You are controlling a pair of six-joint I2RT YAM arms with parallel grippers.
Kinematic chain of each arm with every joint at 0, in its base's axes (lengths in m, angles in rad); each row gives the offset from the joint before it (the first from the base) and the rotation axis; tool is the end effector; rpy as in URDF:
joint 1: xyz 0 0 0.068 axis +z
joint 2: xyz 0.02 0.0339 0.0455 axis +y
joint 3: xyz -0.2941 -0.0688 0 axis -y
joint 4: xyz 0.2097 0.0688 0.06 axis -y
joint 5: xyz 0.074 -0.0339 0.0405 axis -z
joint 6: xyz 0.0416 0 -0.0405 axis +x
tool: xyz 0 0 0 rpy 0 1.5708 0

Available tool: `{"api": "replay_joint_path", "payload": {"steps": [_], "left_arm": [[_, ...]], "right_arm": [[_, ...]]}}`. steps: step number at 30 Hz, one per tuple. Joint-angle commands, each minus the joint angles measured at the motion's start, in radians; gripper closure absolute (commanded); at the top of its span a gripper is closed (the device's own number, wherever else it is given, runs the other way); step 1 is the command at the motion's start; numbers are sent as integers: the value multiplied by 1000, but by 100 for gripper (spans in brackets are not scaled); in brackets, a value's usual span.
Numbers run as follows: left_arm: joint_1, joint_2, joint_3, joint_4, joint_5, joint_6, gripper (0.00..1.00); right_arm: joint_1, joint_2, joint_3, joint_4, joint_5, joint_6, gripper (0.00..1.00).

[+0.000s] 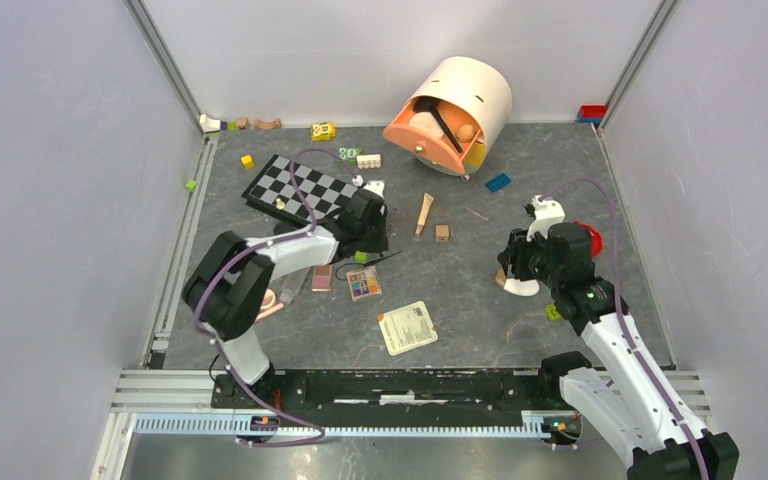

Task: Organize the makeup
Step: Pick up the makeup from the center of the board.

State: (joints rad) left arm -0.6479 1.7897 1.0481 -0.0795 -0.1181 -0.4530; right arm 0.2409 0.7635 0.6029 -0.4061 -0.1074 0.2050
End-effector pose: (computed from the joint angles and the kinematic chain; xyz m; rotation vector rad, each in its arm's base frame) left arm 0.2881 -0.2119 0.2188 0.1793 2.4116 -0.3757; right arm 0.1169 0.0333 0.2806 -0.1023 2.1548 0.3748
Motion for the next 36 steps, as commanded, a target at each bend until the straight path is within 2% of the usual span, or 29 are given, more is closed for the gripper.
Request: {"api": "replay_joint_path", "payload": {"steps": [1,6,8,13,16,19,25,30,36], "left_arm": [[-17,-174,-94,77,113,-86,98],[-67,-340,-177,155,208,-141,98],[-94,-396,-206,181,207,-176,98],[-145,-484,-252,278,197,-282,98],[-177,-500,-244,316,182,-302,98],[-197,-493,-236,359,189,-327,98],[-228,-441,-230,456,199,-391,98],[-254,-390,-210,525,212,-440,98],[-291,-334,-198,600,211,-493,98]], "right_arm": [[0,-27,-9,30,19,24,55],[0,-63,-10,94,-63,80,53],[0,-77,-23,153,-130,150,45],[-1,-107,-158,483,-323,489,32],[1,-116,-247,666,-347,677,30],[3,-121,-279,736,-332,752,28],[15,-125,-329,854,-318,852,28],[26,-107,-377,928,-292,919,32],[35,-81,-434,1093,-287,1001,36]]}}
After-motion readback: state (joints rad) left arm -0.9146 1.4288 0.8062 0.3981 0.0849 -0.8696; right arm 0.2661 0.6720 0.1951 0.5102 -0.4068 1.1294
